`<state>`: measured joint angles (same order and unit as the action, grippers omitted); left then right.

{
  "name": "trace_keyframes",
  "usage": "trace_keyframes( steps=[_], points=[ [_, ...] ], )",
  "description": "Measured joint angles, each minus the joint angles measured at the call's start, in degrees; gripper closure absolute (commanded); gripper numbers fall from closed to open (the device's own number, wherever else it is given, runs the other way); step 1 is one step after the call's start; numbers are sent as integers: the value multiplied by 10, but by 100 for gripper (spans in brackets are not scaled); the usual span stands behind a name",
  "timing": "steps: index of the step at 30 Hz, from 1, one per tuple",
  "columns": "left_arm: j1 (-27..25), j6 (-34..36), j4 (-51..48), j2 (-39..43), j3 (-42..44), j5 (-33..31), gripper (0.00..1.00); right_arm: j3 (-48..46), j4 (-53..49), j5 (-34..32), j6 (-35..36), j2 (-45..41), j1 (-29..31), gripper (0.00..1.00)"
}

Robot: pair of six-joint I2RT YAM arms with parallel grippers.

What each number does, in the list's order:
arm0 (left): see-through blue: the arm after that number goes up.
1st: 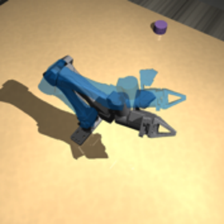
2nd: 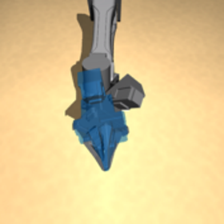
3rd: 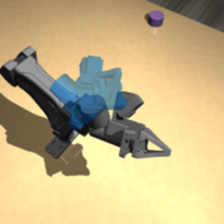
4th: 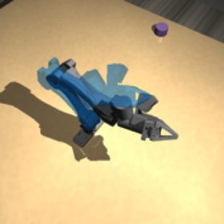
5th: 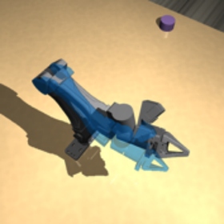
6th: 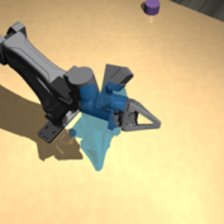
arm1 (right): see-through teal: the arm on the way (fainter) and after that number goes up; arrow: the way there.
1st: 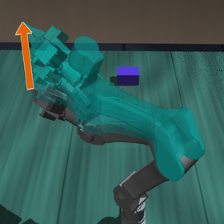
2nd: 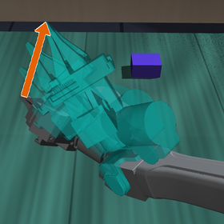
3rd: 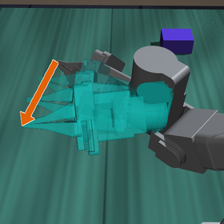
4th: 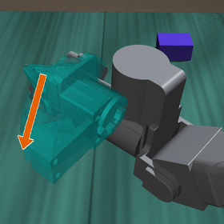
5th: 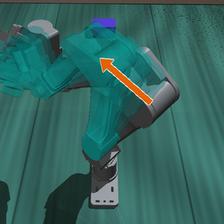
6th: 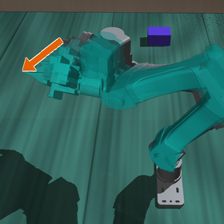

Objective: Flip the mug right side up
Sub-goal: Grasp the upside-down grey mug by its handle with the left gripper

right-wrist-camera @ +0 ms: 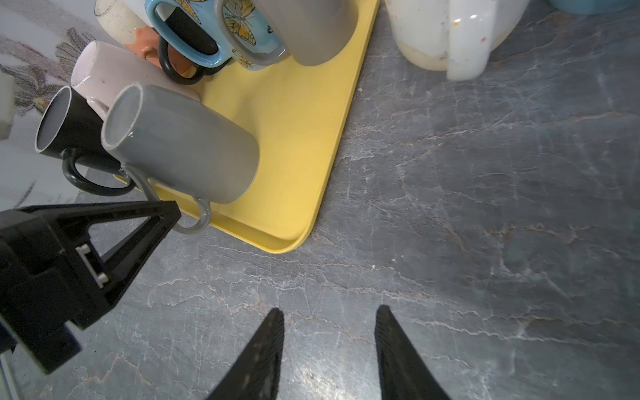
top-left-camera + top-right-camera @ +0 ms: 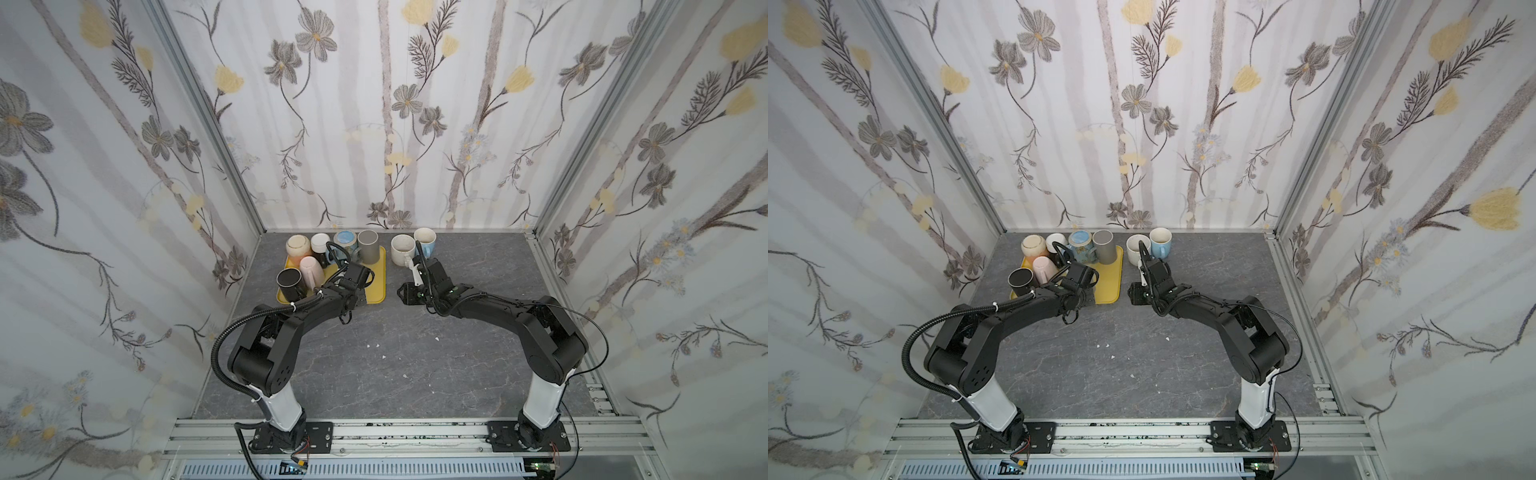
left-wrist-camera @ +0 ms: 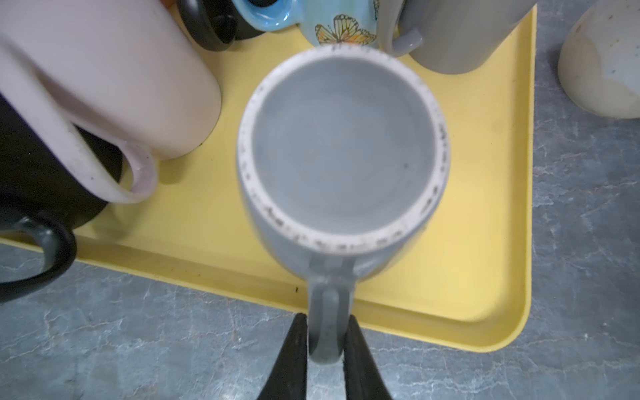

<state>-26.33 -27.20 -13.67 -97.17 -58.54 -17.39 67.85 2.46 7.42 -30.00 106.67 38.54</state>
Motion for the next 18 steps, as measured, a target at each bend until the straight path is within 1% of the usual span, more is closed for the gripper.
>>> trace_keyframes(
  steps=[3,6,10,14,18],
  points=[
    [4,0,2,23,7,4,63,11,6,3,-6,13,13,56],
    [18,-2,3,37,8,14,60,23,10,10,-10,25,24,56],
    [31,-2,6,42,10,31,59,37,10,14,-11,33,33,56],
    [37,0,12,40,10,55,59,44,11,15,-15,35,38,56],
    [39,6,14,30,1,65,59,48,10,17,-15,42,40,56]
  ],
)
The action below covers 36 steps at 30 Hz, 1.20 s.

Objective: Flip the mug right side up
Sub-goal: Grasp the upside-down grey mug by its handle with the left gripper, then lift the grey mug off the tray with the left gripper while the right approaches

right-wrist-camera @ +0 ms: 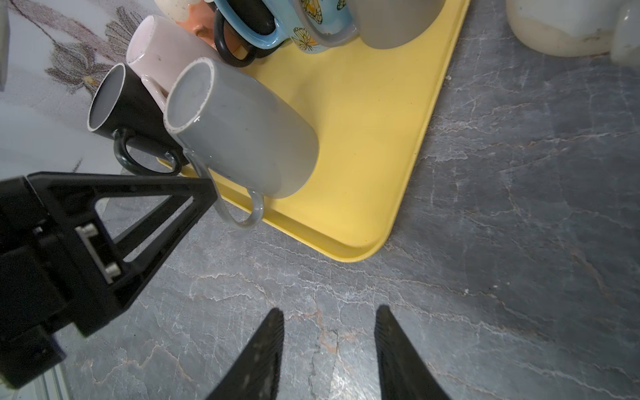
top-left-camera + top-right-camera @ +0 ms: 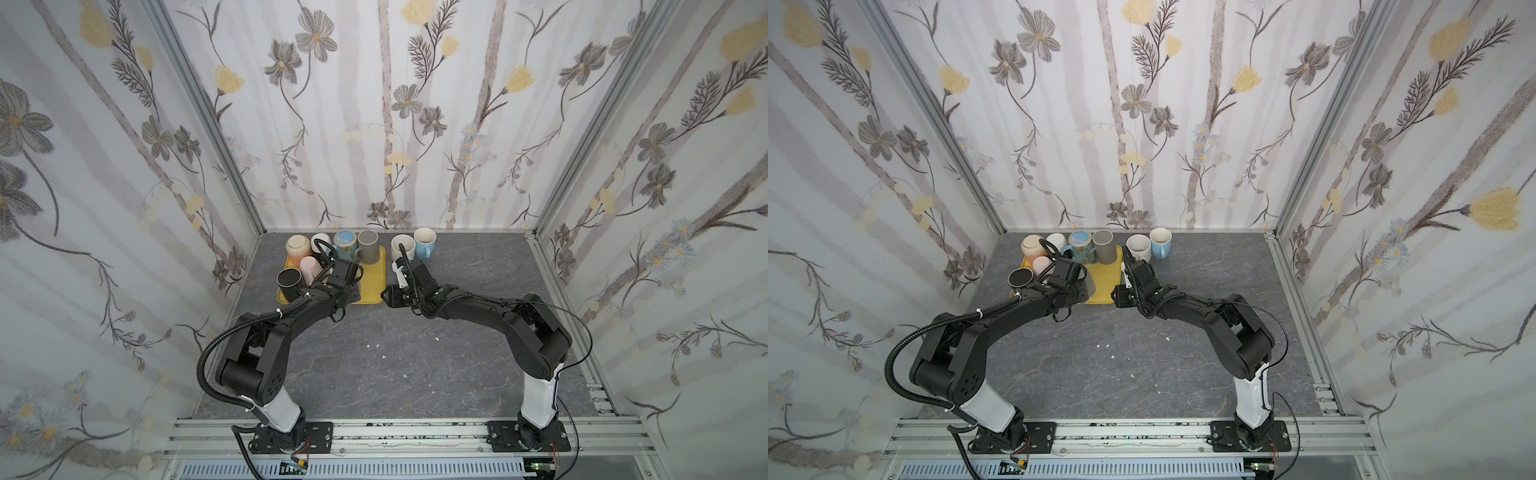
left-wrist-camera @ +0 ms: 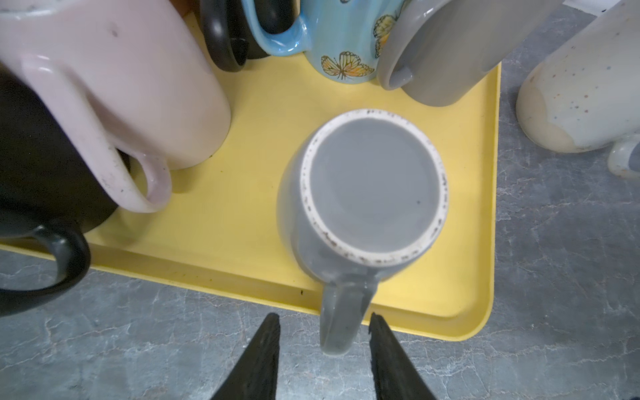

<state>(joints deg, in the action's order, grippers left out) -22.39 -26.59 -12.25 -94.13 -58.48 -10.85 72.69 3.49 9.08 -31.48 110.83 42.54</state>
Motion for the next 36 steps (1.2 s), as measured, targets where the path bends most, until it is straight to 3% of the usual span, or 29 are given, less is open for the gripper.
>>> trace_keyframes(
  steps=[7,21,28,36],
  points=[
    [14,26,3,-46,-44,14,64,13,-2,0,0,10,7,56],
    [19,52,0,-59,-55,5,100,14,-4,2,0,16,9,56],
    [21,59,2,-23,-19,10,100,-4,8,10,-13,12,9,56],
    [18,90,61,1,34,73,100,-24,32,10,-34,3,9,56]
  ],
)
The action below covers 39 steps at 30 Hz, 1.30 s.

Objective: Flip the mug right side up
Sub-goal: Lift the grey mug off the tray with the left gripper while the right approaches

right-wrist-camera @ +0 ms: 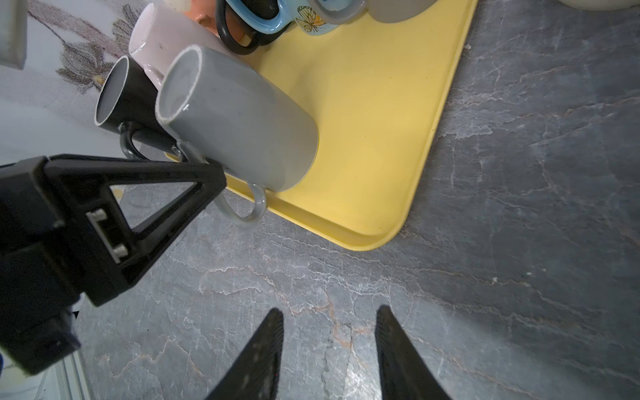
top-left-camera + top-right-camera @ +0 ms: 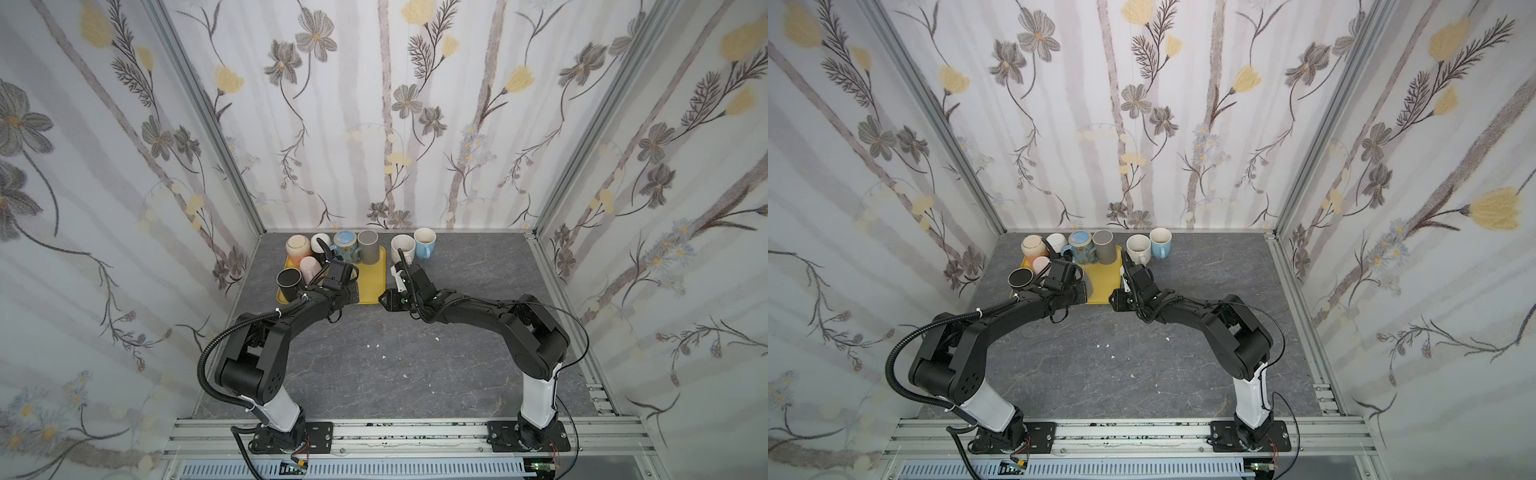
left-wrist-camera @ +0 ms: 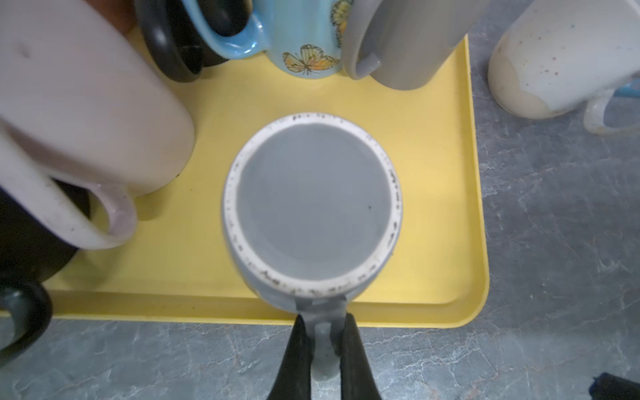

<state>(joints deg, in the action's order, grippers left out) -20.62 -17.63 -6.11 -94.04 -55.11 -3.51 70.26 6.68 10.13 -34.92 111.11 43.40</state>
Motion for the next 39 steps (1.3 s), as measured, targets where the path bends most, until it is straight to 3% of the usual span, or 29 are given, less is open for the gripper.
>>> trace_keyframes(
  steps=[5,11,16,22,29,39],
  points=[
    [-17,42,40,-16,0,44,100,6,6,0,-6,7,0,56],
    [-18,56,47,-35,-18,54,72,28,8,1,-7,26,0,56],
    [-18,42,33,-49,-36,30,66,33,8,5,-10,31,0,56],
    [-18,25,19,-74,-51,21,73,34,8,7,-10,33,-2,56],
    [-21,24,12,-77,-57,5,99,32,10,16,-10,33,-6,56],
    [-29,40,18,-23,-21,10,100,-43,61,20,-37,-8,-17,56]
  ],
)
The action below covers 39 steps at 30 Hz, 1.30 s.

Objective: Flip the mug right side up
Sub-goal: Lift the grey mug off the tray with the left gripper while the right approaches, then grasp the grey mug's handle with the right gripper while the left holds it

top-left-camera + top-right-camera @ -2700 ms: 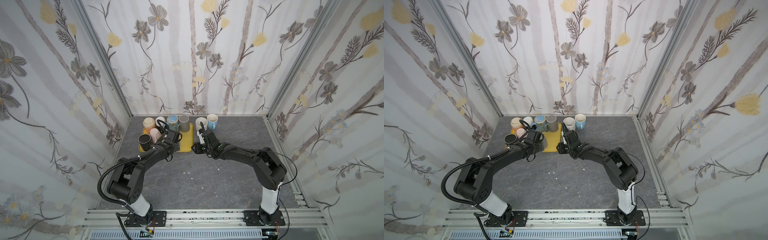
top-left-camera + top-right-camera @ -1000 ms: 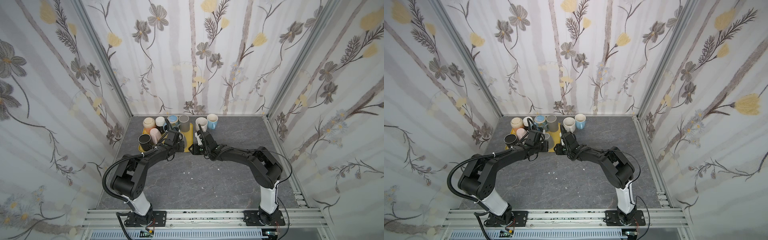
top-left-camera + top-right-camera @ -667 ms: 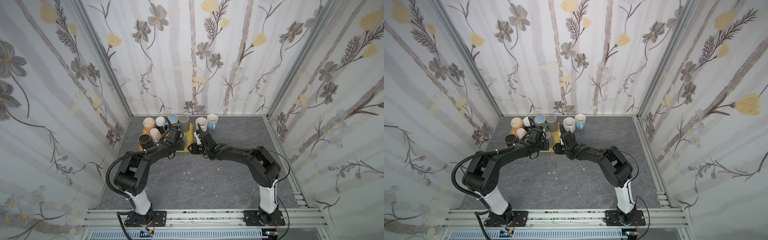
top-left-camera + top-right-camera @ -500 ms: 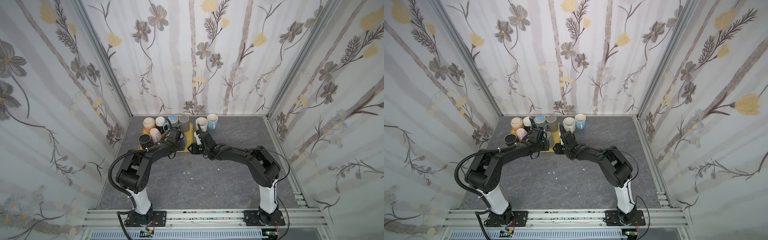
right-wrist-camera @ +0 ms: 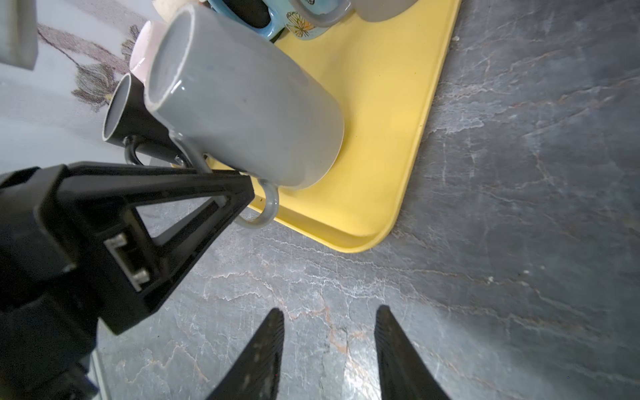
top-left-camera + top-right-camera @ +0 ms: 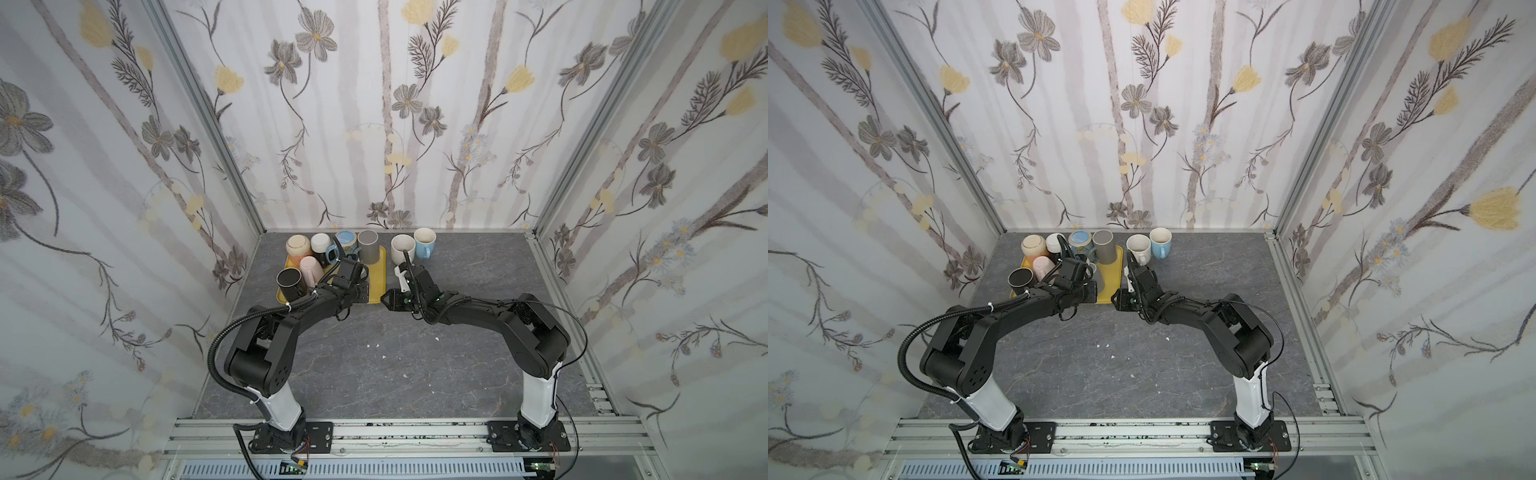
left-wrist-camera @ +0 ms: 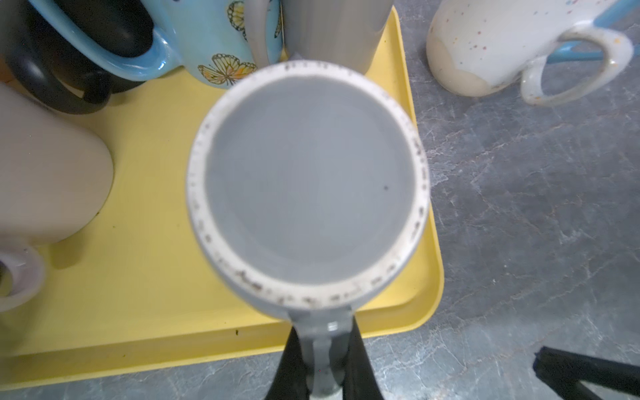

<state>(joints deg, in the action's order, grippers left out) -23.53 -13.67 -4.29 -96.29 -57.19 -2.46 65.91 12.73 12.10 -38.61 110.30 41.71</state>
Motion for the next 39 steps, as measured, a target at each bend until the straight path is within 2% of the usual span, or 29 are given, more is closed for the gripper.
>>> trace_keyframes(
  steps=[8,15,27,39],
  points=[
    [2,-5,92,82,62,78,100,-94,106,33,-91,-63,-28,57],
    [24,-69,217,117,96,169,100,-141,218,76,-173,-100,-44,57],
    [56,-185,418,164,163,302,100,-135,403,165,-306,-79,-48,57],
    [57,-283,557,175,193,382,100,-111,467,195,-352,-68,-41,57]
  ],
)
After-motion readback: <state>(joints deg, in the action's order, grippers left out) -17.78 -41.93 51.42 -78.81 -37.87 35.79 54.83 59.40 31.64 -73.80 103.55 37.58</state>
